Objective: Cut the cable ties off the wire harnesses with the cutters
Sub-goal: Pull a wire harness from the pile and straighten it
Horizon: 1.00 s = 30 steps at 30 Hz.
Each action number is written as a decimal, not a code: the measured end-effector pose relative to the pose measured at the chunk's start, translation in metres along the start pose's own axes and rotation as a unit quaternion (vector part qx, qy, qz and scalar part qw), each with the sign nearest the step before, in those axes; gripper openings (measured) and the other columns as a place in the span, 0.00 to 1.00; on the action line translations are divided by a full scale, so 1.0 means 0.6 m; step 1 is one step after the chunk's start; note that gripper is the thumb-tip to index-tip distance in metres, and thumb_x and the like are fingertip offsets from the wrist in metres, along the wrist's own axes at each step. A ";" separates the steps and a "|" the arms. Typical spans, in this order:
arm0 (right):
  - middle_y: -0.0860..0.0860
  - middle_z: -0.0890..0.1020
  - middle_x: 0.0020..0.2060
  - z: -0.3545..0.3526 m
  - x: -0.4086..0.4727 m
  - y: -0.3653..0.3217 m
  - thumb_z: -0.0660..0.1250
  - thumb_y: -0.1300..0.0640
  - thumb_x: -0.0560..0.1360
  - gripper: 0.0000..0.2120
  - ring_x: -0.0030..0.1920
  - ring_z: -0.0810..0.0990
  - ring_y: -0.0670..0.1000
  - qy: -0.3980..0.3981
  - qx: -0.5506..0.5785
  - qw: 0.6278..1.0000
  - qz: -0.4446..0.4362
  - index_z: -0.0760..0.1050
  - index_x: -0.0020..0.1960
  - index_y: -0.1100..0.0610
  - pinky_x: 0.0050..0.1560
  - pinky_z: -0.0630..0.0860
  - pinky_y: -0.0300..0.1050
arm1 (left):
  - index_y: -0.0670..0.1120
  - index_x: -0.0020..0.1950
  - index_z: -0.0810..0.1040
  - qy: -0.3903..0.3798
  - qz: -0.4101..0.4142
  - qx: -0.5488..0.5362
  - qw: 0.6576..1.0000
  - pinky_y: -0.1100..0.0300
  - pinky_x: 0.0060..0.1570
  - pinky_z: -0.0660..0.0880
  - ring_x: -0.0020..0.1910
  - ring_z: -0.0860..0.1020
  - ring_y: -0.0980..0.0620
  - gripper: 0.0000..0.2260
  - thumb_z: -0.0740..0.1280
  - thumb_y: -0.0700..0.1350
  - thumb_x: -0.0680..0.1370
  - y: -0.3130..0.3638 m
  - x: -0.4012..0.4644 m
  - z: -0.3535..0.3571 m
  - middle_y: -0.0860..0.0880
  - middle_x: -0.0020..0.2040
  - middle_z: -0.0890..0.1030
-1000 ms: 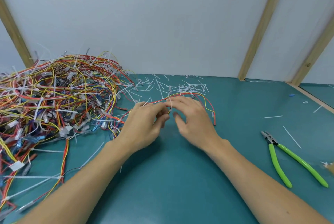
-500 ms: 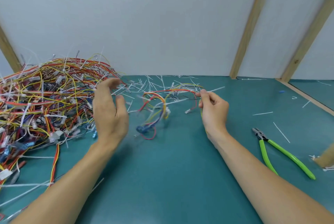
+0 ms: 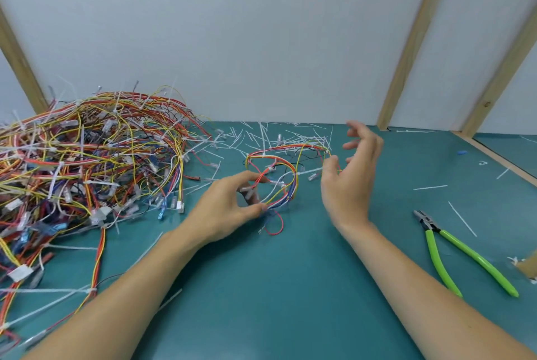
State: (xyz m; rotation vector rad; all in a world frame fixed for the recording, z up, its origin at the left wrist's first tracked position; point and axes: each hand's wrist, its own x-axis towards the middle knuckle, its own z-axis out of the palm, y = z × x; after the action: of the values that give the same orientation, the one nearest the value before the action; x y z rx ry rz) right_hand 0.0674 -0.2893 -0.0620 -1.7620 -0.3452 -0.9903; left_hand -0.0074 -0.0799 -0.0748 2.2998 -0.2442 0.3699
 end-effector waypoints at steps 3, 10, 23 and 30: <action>0.53 0.77 0.59 -0.004 -0.008 -0.025 0.58 0.70 0.67 0.26 0.58 0.75 0.56 -0.042 -0.023 0.983 -0.179 0.75 0.64 0.60 0.61 0.72 0.49 | 0.47 0.60 0.79 0.061 -0.030 -0.113 0.991 0.65 0.46 0.73 0.38 0.80 0.57 0.16 0.72 0.34 0.74 0.010 0.005 0.000 0.49 0.35 0.77; 0.51 0.74 0.72 0.011 -0.022 -0.029 0.65 0.72 0.67 0.37 0.74 0.70 0.52 -0.240 -0.082 0.956 -0.148 0.70 0.75 0.56 0.75 0.65 0.51 | 0.43 0.63 0.81 0.043 -0.158 -0.519 0.839 0.59 0.41 0.81 0.33 0.83 0.45 0.20 0.60 0.35 0.74 0.012 0.013 -0.041 0.49 0.33 0.69; 0.51 0.77 0.63 0.016 -0.022 -0.018 0.70 0.65 0.74 0.29 0.74 0.69 0.56 -0.368 -0.203 0.889 -0.182 0.75 0.72 0.48 0.78 0.57 0.59 | 0.47 0.66 0.74 0.011 -0.217 -0.396 0.892 0.64 0.24 0.64 0.24 0.68 0.51 0.21 0.69 0.40 0.74 -0.012 0.019 -0.016 0.49 0.33 0.76; 0.52 0.79 0.44 0.009 -0.013 -0.005 0.79 0.56 0.70 0.10 0.52 0.77 0.57 -0.269 -0.150 0.938 -0.158 0.87 0.52 0.52 0.59 0.72 0.53 | 0.45 0.68 0.72 0.310 -0.120 -0.104 0.937 0.53 0.58 0.75 0.52 0.77 0.54 0.22 0.67 0.32 0.76 0.015 0.008 -0.012 0.48 0.54 0.79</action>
State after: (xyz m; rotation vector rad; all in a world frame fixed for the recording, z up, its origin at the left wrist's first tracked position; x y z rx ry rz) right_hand 0.0631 -0.2819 -0.0666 -2.3019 -0.8847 -0.7899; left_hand -0.0069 -0.0812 -0.0627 1.8672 0.3001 0.8683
